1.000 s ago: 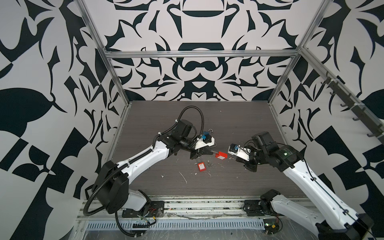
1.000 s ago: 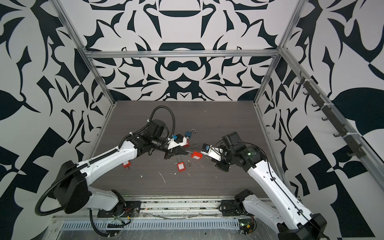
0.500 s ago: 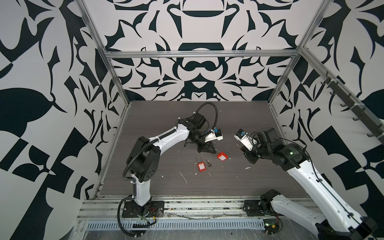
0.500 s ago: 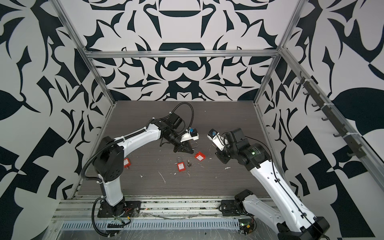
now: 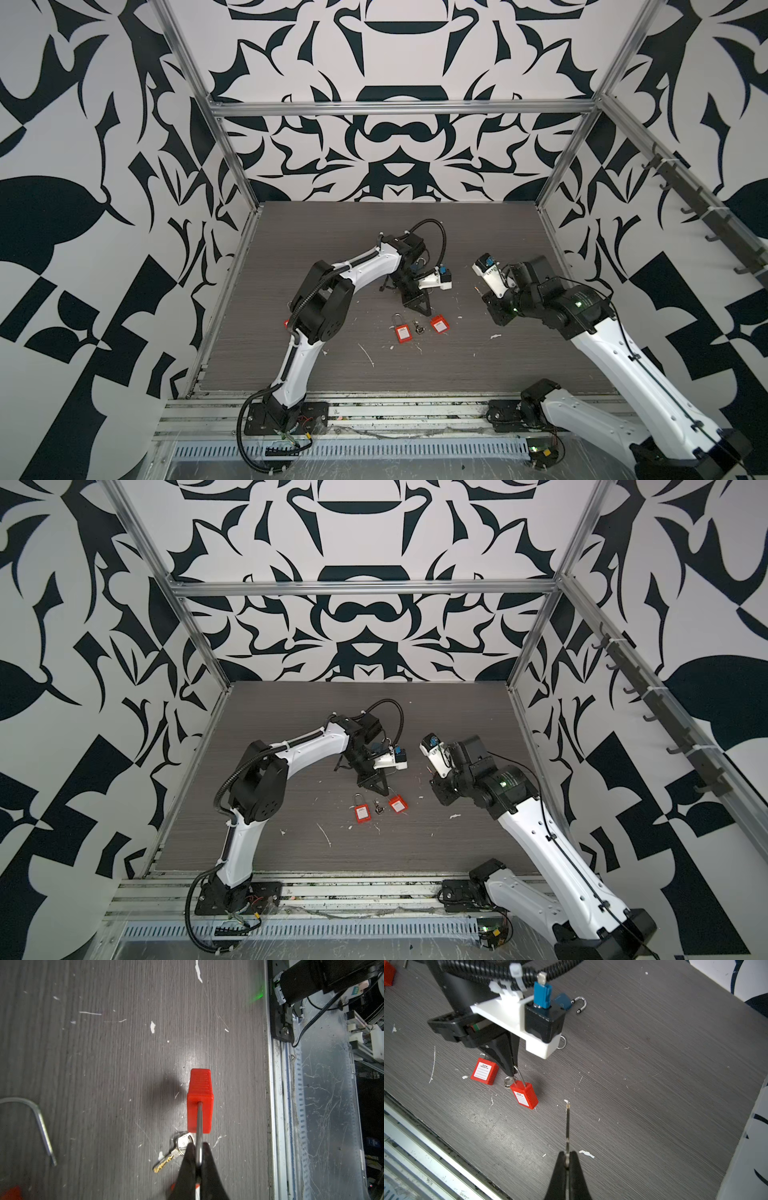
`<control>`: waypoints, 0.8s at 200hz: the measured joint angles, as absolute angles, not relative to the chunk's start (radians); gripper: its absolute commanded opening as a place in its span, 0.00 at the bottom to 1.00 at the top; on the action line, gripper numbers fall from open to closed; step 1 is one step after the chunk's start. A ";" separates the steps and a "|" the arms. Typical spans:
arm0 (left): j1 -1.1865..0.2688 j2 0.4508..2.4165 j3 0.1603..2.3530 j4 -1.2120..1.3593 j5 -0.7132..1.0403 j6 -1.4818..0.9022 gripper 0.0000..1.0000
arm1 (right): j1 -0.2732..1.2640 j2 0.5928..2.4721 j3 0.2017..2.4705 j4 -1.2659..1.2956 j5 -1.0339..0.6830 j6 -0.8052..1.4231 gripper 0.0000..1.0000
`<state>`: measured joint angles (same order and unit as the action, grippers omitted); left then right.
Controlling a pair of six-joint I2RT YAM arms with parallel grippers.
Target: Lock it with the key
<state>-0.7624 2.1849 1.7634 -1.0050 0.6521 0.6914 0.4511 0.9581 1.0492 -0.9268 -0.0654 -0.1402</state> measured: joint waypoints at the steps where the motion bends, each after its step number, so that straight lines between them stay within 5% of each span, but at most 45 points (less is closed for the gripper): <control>1: -0.763 2.188 1.767 -1.008 0.650 0.691 0.00 | 0.451 0.960 1.049 -0.926 -0.066 -0.139 0.00; 160: -0.796 2.350 2.031 -1.300 0.574 0.816 0.00 | 0.451 0.964 0.980 -0.891 -0.118 -0.048 0.00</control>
<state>-0.7959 2.3497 2.0312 -1.3003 0.5743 0.8158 0.4511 0.9642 0.9798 -0.8909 -0.1184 -0.0479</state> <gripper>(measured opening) 0.066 0.063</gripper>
